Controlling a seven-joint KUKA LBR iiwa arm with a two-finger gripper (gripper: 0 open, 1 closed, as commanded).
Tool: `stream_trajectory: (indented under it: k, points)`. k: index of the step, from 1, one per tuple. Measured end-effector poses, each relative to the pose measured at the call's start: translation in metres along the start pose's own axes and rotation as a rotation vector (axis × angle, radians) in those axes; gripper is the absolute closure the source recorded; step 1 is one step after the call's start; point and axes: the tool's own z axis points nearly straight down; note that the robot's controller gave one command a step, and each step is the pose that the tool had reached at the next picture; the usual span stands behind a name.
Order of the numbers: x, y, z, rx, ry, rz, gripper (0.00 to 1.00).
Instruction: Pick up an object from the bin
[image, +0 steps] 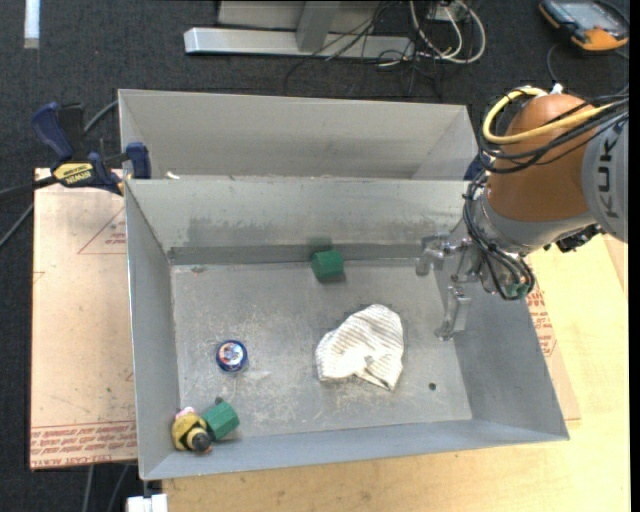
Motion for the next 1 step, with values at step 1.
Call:
stream_trajectory:
  k: [1]
  points:
    - [-0.0015,0.0005,-0.0050,0.001,-0.008,-0.003,0.00]
